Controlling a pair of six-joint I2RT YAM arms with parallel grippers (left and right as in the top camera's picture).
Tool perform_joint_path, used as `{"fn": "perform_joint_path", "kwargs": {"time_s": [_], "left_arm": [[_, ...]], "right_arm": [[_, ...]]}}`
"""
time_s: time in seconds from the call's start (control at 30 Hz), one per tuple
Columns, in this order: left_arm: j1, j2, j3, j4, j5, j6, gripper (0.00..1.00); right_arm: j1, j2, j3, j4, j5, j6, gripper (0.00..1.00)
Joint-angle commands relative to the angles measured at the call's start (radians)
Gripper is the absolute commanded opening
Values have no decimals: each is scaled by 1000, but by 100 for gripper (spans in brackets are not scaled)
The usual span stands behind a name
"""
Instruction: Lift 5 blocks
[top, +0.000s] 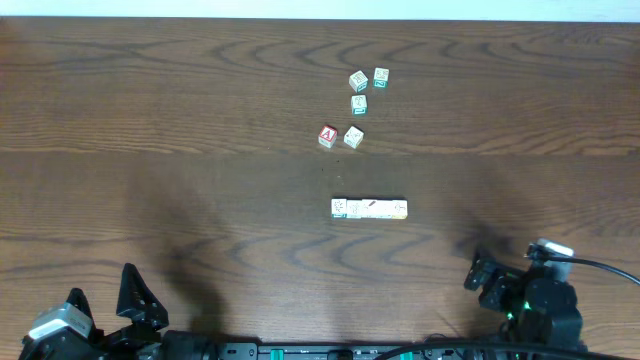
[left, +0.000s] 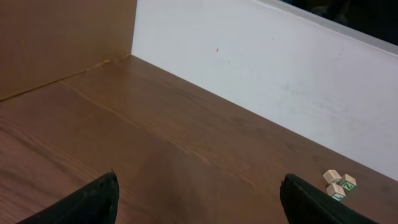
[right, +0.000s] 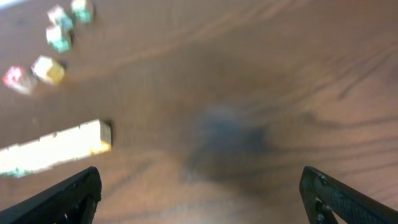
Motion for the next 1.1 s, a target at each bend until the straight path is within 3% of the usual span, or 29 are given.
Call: {"fn": "perform_joint_path", "kwargs": {"time_s": [0.0, 0.87, 0.97, 1.07], "left_arm": [[3, -2, 17, -3, -6, -6, 84], [3, -2, 13, -38, -37, 35, 84], [5, -2, -37, 39, -32, 13, 84], [24, -2, -158, 227, -31, 13, 84]], "right_arm": [[-5, -6, -24, -7, -51, 42, 99], [-5, -6, -29, -79, -51, 40, 99], [-5, -6, -29, -79, -51, 40, 99], [-5, -6, -29, -79, -51, 40, 99]]}}
